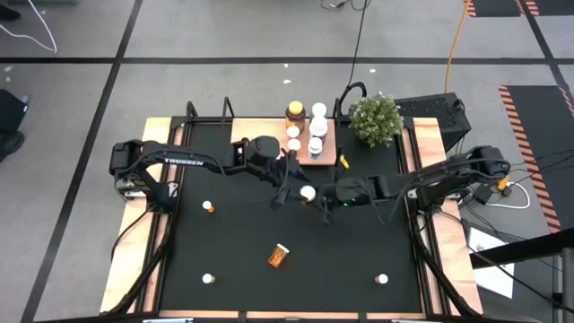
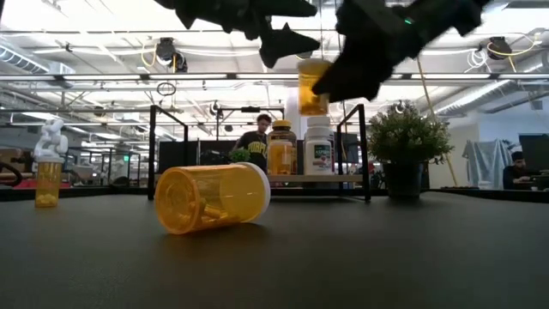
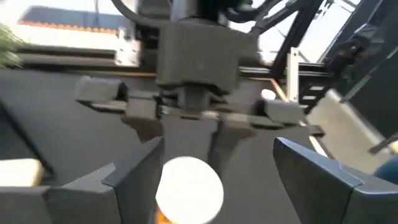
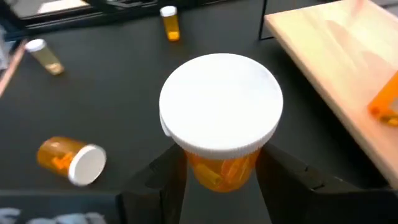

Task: Pick and place medicine bottles onto shelf by color
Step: Put the orange pill bottle on the shelf

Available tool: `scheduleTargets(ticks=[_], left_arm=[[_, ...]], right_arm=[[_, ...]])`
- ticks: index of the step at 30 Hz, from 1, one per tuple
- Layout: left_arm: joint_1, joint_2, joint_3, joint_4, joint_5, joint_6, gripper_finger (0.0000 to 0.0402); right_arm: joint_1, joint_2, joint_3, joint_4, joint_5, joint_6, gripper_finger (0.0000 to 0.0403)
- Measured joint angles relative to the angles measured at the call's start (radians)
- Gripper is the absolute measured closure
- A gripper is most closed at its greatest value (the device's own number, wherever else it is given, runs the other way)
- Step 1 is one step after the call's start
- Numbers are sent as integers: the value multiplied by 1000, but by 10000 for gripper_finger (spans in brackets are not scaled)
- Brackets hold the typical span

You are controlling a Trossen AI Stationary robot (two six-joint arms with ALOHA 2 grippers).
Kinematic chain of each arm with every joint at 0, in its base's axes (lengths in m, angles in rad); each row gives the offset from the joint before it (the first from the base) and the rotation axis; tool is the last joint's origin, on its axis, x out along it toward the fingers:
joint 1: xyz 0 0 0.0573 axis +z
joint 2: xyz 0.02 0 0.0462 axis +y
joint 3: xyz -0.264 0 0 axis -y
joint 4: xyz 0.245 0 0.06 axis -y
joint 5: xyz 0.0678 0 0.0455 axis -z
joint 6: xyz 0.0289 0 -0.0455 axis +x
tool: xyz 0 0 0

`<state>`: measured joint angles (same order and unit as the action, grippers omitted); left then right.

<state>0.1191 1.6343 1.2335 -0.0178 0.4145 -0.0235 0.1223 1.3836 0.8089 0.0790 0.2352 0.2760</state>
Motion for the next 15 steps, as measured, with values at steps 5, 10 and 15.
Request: scheduleTargets(ticks=[5, 10, 15], left_arm=[[20, -30, 0, -84, -39, 164, 101], [42, -67, 1, -152, -34, 291, 101], [53, -82, 0, -211, -22, 230, 101]], right_arm=[[-39, 54, 139, -89, 0, 3, 239], [-42, 86, 193, -105, -4, -15, 239], [-43, 81, 199, -99, -4, 10, 238]])
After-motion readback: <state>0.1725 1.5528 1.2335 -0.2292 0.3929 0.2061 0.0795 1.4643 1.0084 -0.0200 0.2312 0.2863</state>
